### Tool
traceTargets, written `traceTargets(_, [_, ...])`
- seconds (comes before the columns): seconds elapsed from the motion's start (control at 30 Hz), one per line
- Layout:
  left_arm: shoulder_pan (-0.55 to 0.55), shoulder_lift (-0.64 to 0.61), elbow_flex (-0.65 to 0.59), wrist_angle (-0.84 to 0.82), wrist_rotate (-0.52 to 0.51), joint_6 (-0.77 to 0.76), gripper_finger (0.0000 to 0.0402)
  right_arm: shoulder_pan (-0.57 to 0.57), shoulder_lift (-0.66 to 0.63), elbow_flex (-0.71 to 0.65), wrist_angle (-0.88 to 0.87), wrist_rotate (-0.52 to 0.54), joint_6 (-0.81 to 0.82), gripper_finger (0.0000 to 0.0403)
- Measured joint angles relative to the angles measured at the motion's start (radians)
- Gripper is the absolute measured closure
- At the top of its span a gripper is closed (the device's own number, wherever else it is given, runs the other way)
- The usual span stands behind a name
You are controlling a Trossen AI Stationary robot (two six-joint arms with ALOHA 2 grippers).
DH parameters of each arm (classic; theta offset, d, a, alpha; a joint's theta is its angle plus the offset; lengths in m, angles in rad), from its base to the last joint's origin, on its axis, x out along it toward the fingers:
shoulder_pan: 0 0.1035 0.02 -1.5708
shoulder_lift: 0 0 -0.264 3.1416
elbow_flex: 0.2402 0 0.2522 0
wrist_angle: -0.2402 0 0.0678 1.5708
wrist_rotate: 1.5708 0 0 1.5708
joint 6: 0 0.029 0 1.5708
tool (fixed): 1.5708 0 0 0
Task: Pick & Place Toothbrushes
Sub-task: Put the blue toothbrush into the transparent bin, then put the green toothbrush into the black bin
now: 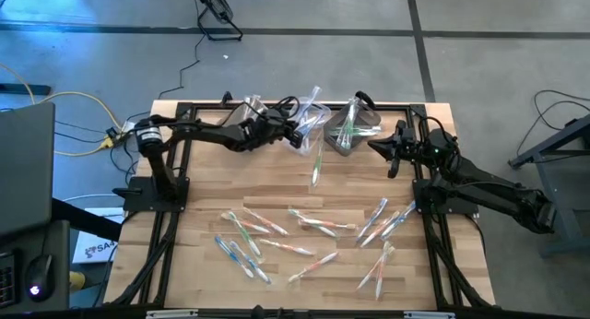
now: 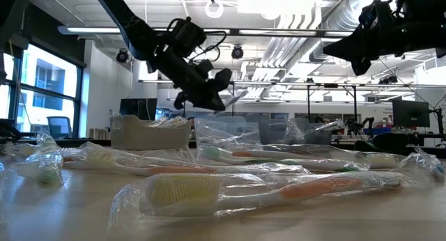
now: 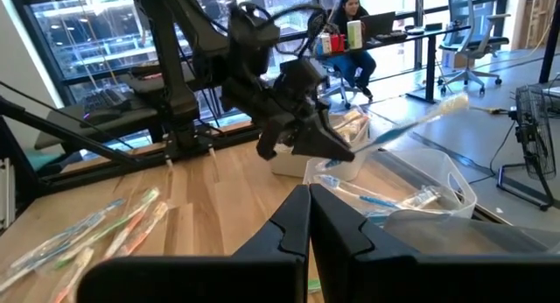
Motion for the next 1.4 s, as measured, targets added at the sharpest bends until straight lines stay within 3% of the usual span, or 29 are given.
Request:
traceTargets(0.5, [0.0,0.003,0.0,-0.035,-0.021,-0.029,0.0373,0.0,0.0,0.0,-0.006,0.0,0.002,0.0401])
traceTargets(0.93, [0.0,0.003,0.0,-0.075,0.022,-0.052,0.0294,0.0,0.0,0.0,-0.011,0.0,-0.002,0.0401])
traceTargets(1.1, [0.0,0.003,0.0,-0.039,0.022,-0.044,0.0273,0.0,0.0,0.0,-0.011,0.0,-0.003,0.0401])
traceTargets(1.4, [0.0,0.002,0.0,0.15,0.028,0.017,0.027,0.0,0.0,0.0,-0.011,-0.001,-0.004,0.0401])
